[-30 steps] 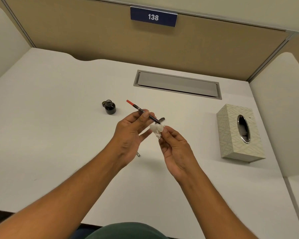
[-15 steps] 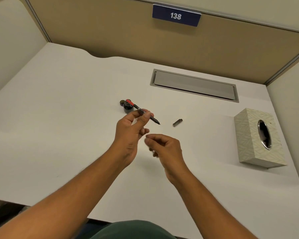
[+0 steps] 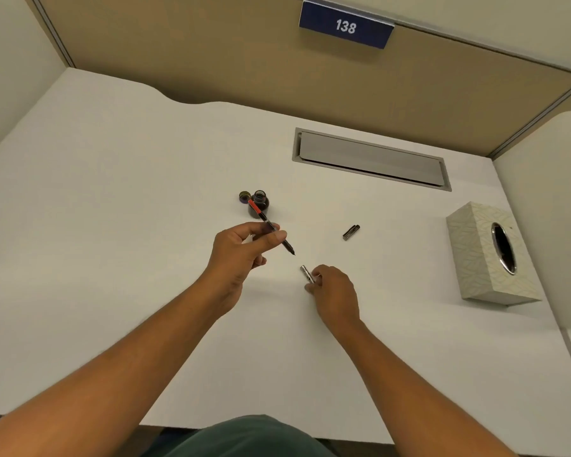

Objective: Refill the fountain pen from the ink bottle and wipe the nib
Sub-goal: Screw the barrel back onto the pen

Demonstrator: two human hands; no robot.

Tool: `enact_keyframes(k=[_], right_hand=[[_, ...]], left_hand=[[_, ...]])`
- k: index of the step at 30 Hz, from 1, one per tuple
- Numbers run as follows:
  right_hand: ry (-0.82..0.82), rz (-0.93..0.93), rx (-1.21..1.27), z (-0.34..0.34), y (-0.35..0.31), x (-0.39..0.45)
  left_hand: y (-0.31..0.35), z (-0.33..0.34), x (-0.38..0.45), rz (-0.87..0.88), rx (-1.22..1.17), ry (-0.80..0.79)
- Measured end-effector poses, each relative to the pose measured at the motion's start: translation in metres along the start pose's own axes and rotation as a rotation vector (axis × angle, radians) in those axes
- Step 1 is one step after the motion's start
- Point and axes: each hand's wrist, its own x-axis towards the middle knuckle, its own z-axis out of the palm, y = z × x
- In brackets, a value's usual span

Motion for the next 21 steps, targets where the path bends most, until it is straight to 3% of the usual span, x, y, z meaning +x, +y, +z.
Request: enact_keyframes(k=[2, 5, 10, 14, 21], right_hand=[[-0.005, 0.015, 0.018, 0.0, -0.003, 0.002], [0.023, 0.032, 0.24, -0.009, -0.017, 0.001], [0.133, -0.124, 0.553, -0.053, -0.058, -0.01], [0.235, -0.315, 0.448, -0.092, -0.081, -0.017], [0.342, -0.495, 0.13, -0.128, -0.098, -0.012]], left_hand=[[0.0, -0.009, 0.004, -0.022, 0.01, -0.025], [0.003, -0.022, 0.01, -0.025, 0.048, -0.073], [0.009, -0.039, 0.017, 0.079, 0.208, -0.121], [0.011, -0.048, 0.02, 0.15, 0.376, -0.129], [0.017, -0.05, 0.021, 0.263, 0.556, -0.176]])
